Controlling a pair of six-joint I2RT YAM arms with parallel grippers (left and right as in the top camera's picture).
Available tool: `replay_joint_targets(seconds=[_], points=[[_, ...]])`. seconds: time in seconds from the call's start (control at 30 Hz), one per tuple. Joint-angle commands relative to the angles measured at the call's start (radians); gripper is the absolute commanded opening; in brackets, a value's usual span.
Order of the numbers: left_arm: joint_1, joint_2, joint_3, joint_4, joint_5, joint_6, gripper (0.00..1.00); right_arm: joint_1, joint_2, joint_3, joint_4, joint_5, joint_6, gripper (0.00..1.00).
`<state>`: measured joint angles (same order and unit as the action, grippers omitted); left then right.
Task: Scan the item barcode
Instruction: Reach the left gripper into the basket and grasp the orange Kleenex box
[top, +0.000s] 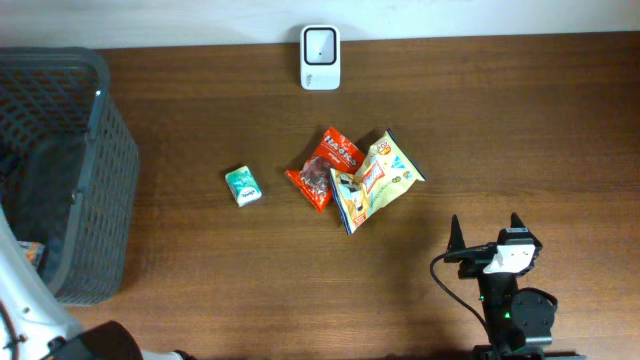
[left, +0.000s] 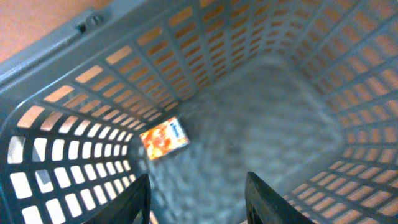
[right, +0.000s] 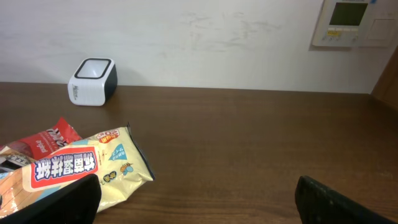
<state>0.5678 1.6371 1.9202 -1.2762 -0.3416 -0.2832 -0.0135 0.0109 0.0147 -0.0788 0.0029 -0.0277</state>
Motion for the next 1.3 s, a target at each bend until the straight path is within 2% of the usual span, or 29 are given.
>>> replay_joint_targets(seconds=[0.0, 0.23, 0.5, 0.67, 0.77, 0.87, 0.97, 1.0, 1.07, 1.17, 1.27], points=[[0.005, 0.048, -0.018, 0.001, -0.011, 0.032, 0.47, -0.006, -0.008, -0.009, -0.003, 0.009, -0.002, 0.99], [0.005, 0.137, -0.194, 0.109, -0.179, 0.04, 0.48, -0.006, -0.008, -0.009, -0.003, 0.009, -0.002, 0.98], [0.005, 0.189, -0.422, 0.304, -0.249, 0.2, 0.49, -0.006, -0.008, -0.009, -0.003, 0.009, -0.002, 0.98], [0.006, 0.19, -0.591, 0.472, -0.258, 0.362, 0.51, -0.006, -0.008, -0.009, -0.003, 0.009, -0.002, 0.98], [0.025, 0.19, -0.676, 0.574, -0.258, 0.387, 0.54, -0.006, -0.008, -0.009, -0.003, 0.009, -0.002, 0.98], [0.065, 0.192, -0.699, 0.614, -0.257, 0.387, 0.55, -0.006, -0.008, -0.009, -0.003, 0.009, -0.002, 0.98], [0.116, 0.194, -0.699, 0.629, -0.2, 0.391, 0.53, -0.006, -0.008, -0.009, -0.003, 0.009, -0.002, 0.99], [0.146, 0.194, -0.699, 0.631, -0.093, 0.414, 0.51, -0.006, -0.008, -0.009, -0.003, 0.009, -0.002, 0.98], [0.178, 0.198, -0.699, 0.641, 0.028, 0.461, 0.52, -0.006, -0.008, -0.009, -0.003, 0.009, -0.002, 0.98], [0.188, 0.201, -0.711, 0.666, 0.036, 0.503, 0.56, -0.006, -0.008, -0.009, -0.003, 0.009, -0.002, 0.99], [0.188, 0.209, -0.725, 0.685, 0.035, 0.51, 0.56, -0.006, -0.008, -0.009, -0.003, 0.009, -0.002, 0.99]])
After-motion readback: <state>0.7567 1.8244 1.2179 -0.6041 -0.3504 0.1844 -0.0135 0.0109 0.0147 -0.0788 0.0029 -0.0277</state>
